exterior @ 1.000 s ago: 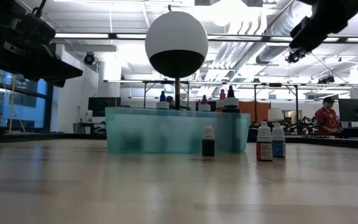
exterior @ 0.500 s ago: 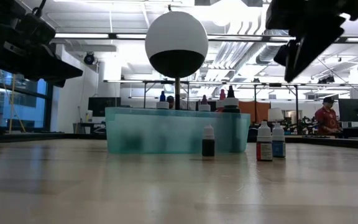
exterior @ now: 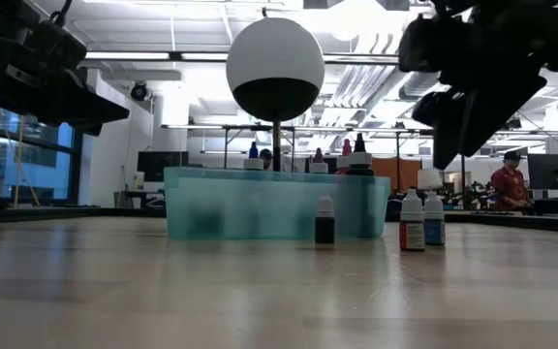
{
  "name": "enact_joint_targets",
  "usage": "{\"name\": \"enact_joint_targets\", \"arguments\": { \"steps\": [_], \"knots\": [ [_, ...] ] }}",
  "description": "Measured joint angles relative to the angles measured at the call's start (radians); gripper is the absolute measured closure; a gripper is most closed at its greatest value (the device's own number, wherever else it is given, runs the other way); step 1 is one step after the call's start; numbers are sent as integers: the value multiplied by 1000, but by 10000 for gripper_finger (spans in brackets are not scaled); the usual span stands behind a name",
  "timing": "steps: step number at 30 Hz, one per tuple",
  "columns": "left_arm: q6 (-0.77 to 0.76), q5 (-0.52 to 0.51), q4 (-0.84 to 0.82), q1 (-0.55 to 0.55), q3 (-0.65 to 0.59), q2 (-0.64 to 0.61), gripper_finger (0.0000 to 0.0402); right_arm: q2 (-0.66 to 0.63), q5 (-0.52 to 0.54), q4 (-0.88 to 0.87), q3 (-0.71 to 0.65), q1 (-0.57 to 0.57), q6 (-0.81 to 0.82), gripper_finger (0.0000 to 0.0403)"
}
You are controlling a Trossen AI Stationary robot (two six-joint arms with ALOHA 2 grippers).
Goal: Pick & Place food coloring
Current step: Put the small blue food coloring bottle into the bin
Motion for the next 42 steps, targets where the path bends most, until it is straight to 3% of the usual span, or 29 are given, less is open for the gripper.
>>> {"name": "enact_joint_targets", "arguments": {
  "steps": [5, 15, 24, 42],
  "knots": [
    [0, 0, 0, 0, 0, 0, 401, 79, -11, 106, 0, 28, 2, 171],
    [0, 0, 0, 0, 0, 0, 401, 170, 60, 125, -1, 38, 26, 175],
    [0, 0, 0, 0, 1, 0, 401, 178, 93, 134, -1, 37, 53, 180],
    [0, 0, 0, 0, 1, 0, 401, 178, 99, 142, -1, 37, 49, 240]
  ]
}}
